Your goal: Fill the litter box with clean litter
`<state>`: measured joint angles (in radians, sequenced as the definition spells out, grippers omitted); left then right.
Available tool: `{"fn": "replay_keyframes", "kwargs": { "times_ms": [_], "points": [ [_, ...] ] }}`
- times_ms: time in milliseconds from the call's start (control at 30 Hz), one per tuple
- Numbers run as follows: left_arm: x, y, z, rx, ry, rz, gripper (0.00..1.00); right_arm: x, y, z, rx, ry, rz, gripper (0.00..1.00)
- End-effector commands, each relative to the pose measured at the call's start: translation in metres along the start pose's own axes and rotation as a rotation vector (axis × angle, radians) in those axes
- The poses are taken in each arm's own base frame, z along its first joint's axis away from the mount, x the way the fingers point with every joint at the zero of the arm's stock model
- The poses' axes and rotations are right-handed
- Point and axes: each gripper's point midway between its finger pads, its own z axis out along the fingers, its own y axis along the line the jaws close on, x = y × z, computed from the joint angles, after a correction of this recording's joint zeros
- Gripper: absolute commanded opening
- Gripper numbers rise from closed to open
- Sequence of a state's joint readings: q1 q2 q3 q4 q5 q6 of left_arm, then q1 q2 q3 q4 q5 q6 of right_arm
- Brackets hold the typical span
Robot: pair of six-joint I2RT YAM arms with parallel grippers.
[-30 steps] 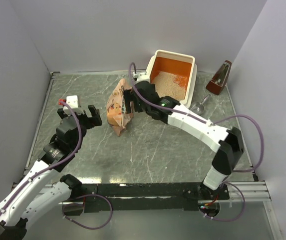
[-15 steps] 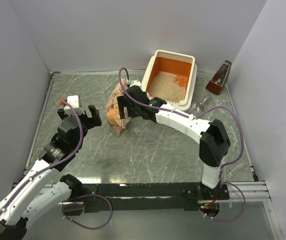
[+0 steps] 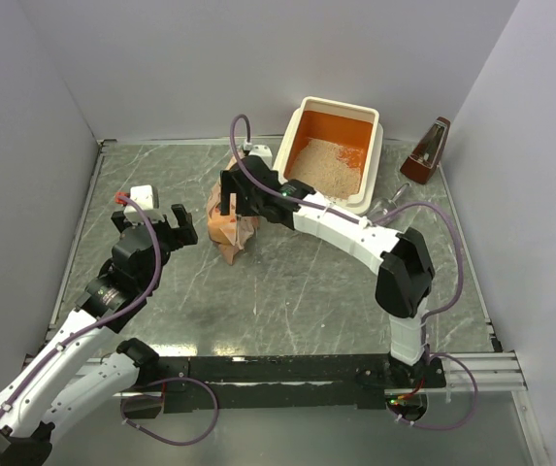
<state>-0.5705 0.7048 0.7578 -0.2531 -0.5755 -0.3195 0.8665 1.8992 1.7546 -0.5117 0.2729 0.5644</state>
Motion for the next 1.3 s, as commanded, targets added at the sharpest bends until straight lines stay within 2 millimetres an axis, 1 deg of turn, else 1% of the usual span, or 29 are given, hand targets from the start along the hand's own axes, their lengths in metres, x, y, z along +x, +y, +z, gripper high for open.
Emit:
{"fn": "replay_keyframes", "kwargs": {
  "times_ms": [0,67,133,167,233,267,333,400,433,467,500,600,633,700,733,800,833,900,933,967,1000,1033,1067,1100,1133,1167,1200,1233,1267],
  "points": [
    [-0.027,0.000,-0.003,-0.013,-0.062,-0.040,0.97,-0.002,0.001,0.007,0.056,-0.002,0.074,0.93],
    [-0.027,0.000,-0.003,-0.014,-0.063,-0.041,0.97,0.002,-0.002,0.012,0.078,0.014,0.080,0.90],
    [-0.027,0.000,-0.004,-0.013,-0.063,-0.039,0.97,-0.001,0.000,0.013,0.081,0.007,0.093,0.89],
    [-0.026,0.001,-0.003,-0.014,-0.062,-0.039,0.97,0.002,0.000,0.015,0.083,0.011,0.092,0.88],
    [-0.027,0.001,-0.003,-0.015,-0.064,-0.040,0.97,0.003,0.000,0.019,0.087,0.009,0.098,0.84],
    [-0.026,0.001,-0.003,-0.013,-0.061,-0.039,0.97,0.005,-0.001,0.021,0.089,0.011,0.097,0.80],
    [-0.026,0.000,-0.003,-0.013,-0.060,-0.038,0.97,0.007,-0.001,0.024,0.093,0.016,0.093,0.77],
    [-0.026,0.000,-0.002,-0.014,-0.059,-0.037,0.97,0.007,-0.001,0.026,0.099,0.019,0.091,0.63],
    [-0.026,0.000,-0.002,-0.015,-0.059,-0.036,0.97,0.008,-0.001,0.027,0.101,0.020,0.088,0.33],
    [-0.026,0.000,-0.002,-0.016,-0.058,-0.035,0.97,0.008,-0.002,0.027,0.103,0.017,0.089,0.13],
    [-0.025,0.001,-0.002,-0.017,-0.058,-0.035,0.97,0.008,-0.003,0.027,0.108,0.013,0.089,0.00],
    [-0.026,0.001,-0.002,-0.015,-0.060,-0.035,0.97,0.006,-0.007,0.023,0.130,-0.023,0.065,0.00],
    [-0.026,0.000,-0.002,-0.012,-0.060,-0.035,0.97,0.001,-0.007,0.017,0.139,-0.051,0.043,0.00],
    [-0.025,-0.001,-0.002,-0.010,-0.057,-0.033,0.97,-0.002,-0.010,0.012,0.158,-0.070,0.020,0.00],
    [-0.024,0.000,-0.002,-0.010,-0.055,-0.032,0.97,-0.007,-0.010,0.005,0.155,-0.083,0.004,0.00],
    [-0.025,-0.001,-0.002,-0.011,-0.057,-0.033,0.97,-0.007,-0.014,-0.001,0.164,-0.093,-0.012,0.00],
    [-0.024,-0.001,-0.001,-0.012,-0.053,-0.031,0.97,-0.014,-0.014,-0.011,0.154,-0.109,-0.018,0.00],
    [-0.024,0.000,-0.001,-0.014,-0.054,-0.032,0.97,-0.012,-0.020,-0.017,0.161,-0.111,-0.042,0.00],
    [-0.025,0.000,-0.002,-0.013,-0.055,-0.033,0.97,-0.018,-0.021,-0.028,0.152,-0.126,-0.040,0.00],
    [-0.024,-0.001,-0.001,-0.013,-0.052,-0.033,0.97,-0.012,-0.026,-0.030,0.153,-0.117,-0.050,0.00],
    [-0.024,-0.001,-0.001,-0.011,-0.052,-0.033,0.97,-0.012,-0.028,-0.035,0.150,-0.118,-0.062,0.00],
    [-0.025,-0.001,-0.002,-0.012,-0.054,-0.034,0.97,-0.017,-0.030,-0.047,0.142,-0.133,-0.060,0.00],
    [-0.025,0.000,-0.002,-0.012,-0.053,-0.034,0.97,-0.010,-0.036,-0.049,0.151,-0.120,-0.073,0.00],
    [-0.023,0.000,-0.001,-0.013,-0.050,-0.034,0.97,-0.009,-0.040,-0.053,0.153,-0.116,-0.079,0.00],
    [-0.023,0.000,-0.001,-0.015,-0.049,-0.033,0.97,-0.012,-0.041,-0.064,0.143,-0.127,-0.076,0.00],
    [-0.024,0.000,-0.002,-0.014,-0.051,-0.035,0.97,-0.005,-0.048,-0.067,0.154,-0.113,-0.084,0.00],
    [-0.024,-0.001,-0.002,-0.013,-0.051,-0.033,0.97,-0.004,-0.052,-0.071,0.154,-0.115,-0.087,0.00],
    [-0.023,-0.001,-0.001,-0.014,-0.047,-0.032,0.97,-0.007,-0.054,-0.083,0.138,-0.124,-0.080,0.00],
    [-0.024,0.000,-0.001,-0.016,-0.050,-0.036,0.97,0.002,-0.061,-0.085,0.149,-0.106,-0.089,0.00]
  ]
}}
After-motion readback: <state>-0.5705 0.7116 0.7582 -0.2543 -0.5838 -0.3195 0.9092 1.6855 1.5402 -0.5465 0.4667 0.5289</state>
